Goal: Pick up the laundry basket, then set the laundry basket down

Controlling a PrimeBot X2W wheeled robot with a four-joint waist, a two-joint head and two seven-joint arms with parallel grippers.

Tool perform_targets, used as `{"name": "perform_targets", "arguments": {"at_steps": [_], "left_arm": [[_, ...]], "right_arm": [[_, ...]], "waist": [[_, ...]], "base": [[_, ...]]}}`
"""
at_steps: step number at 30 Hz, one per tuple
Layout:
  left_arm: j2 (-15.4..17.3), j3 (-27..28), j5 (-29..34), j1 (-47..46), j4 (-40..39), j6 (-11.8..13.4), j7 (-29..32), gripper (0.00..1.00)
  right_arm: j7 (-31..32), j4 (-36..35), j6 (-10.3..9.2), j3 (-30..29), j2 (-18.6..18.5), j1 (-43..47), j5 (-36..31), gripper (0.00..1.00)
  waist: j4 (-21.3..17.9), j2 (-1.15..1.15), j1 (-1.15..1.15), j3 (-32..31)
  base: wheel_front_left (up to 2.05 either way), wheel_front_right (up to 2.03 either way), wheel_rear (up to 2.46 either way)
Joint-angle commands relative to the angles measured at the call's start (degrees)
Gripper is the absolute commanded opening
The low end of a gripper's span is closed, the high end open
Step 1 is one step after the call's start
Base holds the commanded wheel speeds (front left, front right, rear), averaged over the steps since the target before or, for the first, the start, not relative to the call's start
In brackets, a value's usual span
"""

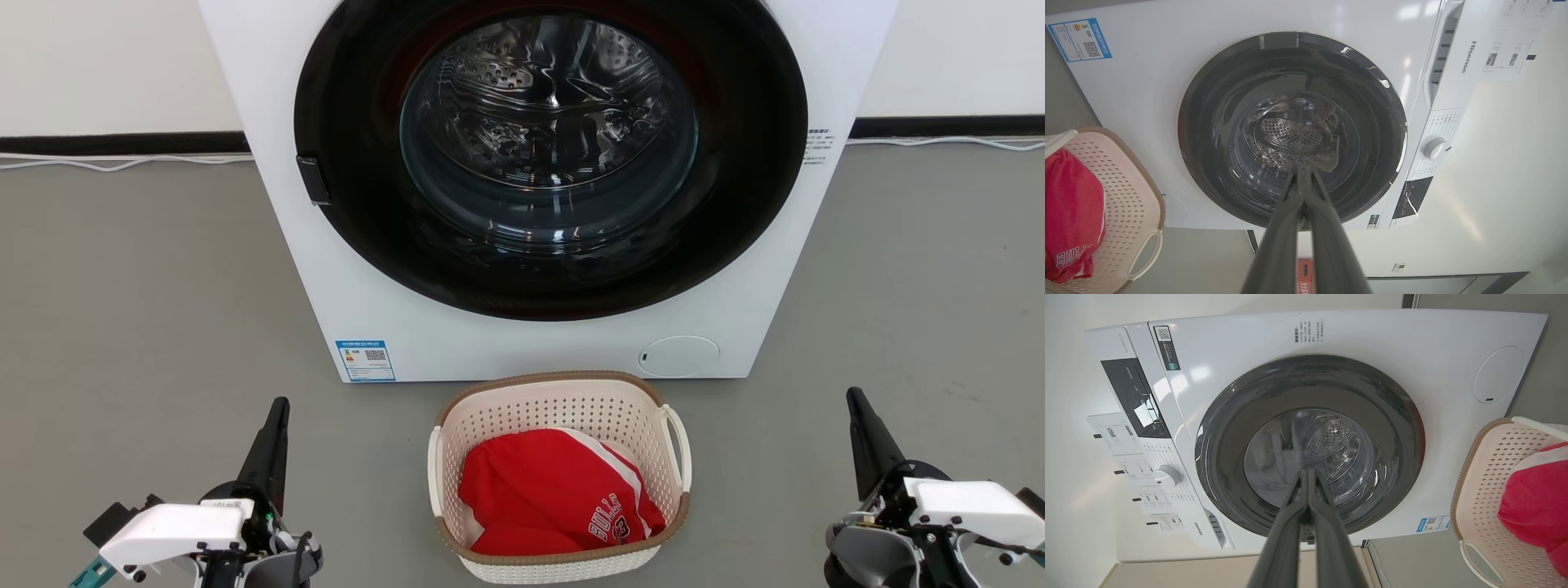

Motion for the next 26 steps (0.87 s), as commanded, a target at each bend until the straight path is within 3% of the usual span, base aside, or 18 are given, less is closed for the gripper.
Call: {"name": "perform_targets", "arguments": {"at_steps": [1, 26], "left_arm": [[0.8, 1.8, -0.3, -1.0, -1.7, -0.4, 0.4, 0.0], [0.8, 1.8, -0.3, -1.0, -1.7, -0.4, 0.4, 0.0]], "right_arm": [[0.4, -1.8, 0.42, 1.1, -0.4, -0.6, 0.4, 0.0], [0.4, -1.8, 0.42, 1.1, -0.4, -0.6, 0.4, 0.0]], "waist": [[0.0, 0.0, 0.0, 0.0], [0.0, 0.0, 0.0, 0.0]], "base": [[0.0, 0.0, 0.0], [0.0, 0.0, 0.0]]}}
